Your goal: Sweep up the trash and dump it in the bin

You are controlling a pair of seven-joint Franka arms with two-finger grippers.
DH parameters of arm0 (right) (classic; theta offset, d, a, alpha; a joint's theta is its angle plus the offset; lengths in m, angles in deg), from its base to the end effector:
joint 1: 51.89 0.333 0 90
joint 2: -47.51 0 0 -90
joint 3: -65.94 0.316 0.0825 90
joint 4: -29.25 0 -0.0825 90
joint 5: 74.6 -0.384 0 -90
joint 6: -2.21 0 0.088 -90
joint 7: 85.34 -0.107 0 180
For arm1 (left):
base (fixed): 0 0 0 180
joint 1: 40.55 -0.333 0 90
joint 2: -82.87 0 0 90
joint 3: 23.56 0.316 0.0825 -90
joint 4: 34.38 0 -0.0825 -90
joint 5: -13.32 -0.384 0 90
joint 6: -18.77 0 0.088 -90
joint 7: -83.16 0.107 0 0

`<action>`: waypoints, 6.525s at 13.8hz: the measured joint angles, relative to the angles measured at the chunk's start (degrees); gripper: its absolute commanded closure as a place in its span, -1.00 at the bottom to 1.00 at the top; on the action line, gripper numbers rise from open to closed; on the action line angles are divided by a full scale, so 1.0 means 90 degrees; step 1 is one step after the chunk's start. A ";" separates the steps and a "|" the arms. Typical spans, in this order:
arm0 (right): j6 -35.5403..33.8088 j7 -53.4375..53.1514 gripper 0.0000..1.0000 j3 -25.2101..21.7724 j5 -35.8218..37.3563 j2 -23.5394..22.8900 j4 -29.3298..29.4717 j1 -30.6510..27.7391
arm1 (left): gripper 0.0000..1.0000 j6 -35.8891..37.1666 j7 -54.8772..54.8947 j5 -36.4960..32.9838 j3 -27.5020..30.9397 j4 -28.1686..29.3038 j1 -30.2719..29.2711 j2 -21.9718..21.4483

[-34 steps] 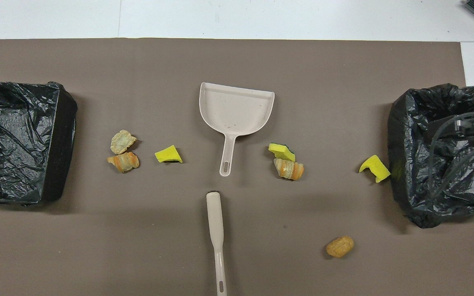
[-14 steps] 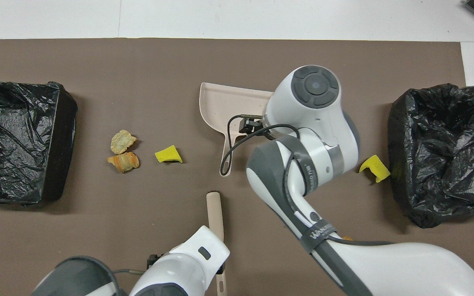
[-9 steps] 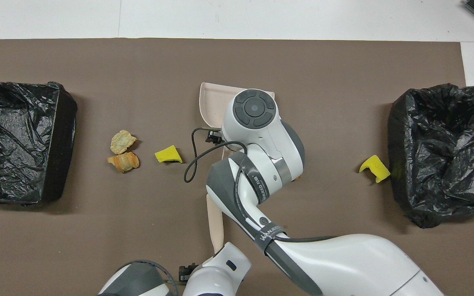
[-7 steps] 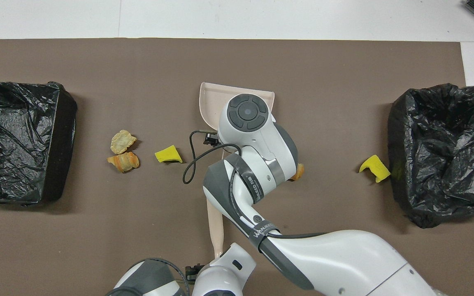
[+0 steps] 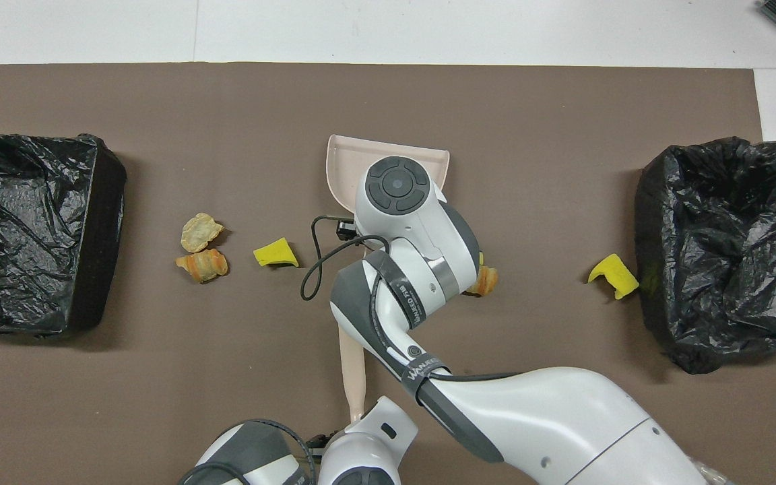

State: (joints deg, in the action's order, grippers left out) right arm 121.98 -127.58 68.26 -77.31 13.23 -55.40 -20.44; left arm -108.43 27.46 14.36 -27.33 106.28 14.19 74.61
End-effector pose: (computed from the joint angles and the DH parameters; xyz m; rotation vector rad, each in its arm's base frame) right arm 0.5931 0.3935 0.3288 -3.0694 0.2742 0.0425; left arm 0.2365 -0.3868 0.3449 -3.0661 0.0557 0.0817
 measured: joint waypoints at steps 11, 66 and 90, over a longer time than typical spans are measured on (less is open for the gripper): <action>-0.0048 0.0063 1.00 -0.0002 0.0002 0.0120 0.0087 0.0019 | 1.00 0.2199 0.0528 -0.0408 0.0239 -0.0800 -0.1457 -0.0687; -0.0796 1.1220 1.00 -0.0042 0.1558 0.1287 -0.1399 -0.0539 | 1.00 0.0853 0.1445 0.1122 0.0152 -0.2177 -0.2222 0.0668; -0.0726 1.1387 1.00 -0.0041 0.1417 0.1276 -0.1492 -0.0783 | 1.00 -0.0630 -0.1486 0.0915 -0.0142 0.0377 0.0991 -0.0454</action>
State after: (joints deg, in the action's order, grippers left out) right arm 115.45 -25.10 67.89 -64.56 24.71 -68.83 -27.49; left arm -114.10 14.09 22.60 -28.61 109.67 23.11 70.52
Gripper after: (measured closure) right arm 0.687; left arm 0.740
